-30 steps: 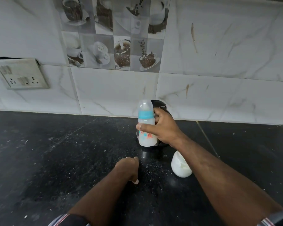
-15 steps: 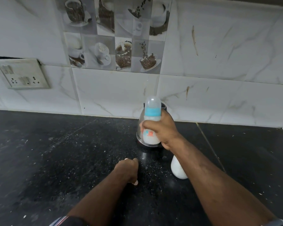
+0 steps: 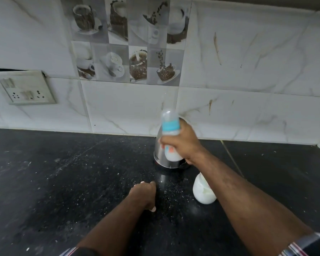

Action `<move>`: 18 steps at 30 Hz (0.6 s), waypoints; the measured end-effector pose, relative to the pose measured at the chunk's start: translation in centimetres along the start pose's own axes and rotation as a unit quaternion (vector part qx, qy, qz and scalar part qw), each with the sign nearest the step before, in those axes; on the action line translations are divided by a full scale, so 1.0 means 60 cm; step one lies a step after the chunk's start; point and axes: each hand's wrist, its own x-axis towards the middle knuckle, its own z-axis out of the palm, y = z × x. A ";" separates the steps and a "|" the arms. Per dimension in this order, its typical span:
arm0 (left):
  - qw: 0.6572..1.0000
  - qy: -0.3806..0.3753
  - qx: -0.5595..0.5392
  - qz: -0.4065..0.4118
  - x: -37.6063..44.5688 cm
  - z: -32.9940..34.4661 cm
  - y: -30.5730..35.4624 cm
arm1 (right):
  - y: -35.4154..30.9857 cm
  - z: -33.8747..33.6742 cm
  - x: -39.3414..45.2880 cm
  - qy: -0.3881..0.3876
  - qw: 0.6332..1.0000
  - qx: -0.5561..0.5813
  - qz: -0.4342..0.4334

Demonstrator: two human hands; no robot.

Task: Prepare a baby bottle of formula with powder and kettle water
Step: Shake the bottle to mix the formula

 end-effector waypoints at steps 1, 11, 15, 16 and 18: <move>1.000 0.001 0.000 0.003 0.002 0.000 0.000 | -0.006 -0.004 0.005 0.039 0.999 0.006 -0.017; 1.000 -0.007 -0.003 0.001 0.001 0.001 -0.001 | -0.012 -0.023 0.015 0.094 0.994 -0.002 -0.064; 1.000 -0.006 0.003 0.002 0.004 0.000 0.000 | -0.014 -0.014 0.014 0.073 0.995 -0.013 -0.061; 1.000 -0.008 0.002 0.003 0.005 0.002 -0.001 | -0.016 -0.019 0.020 0.103 0.992 0.019 -0.072; 1.000 -0.006 0.001 0.003 0.003 0.004 -0.002 | -0.015 -0.016 0.016 0.093 0.992 0.014 -0.080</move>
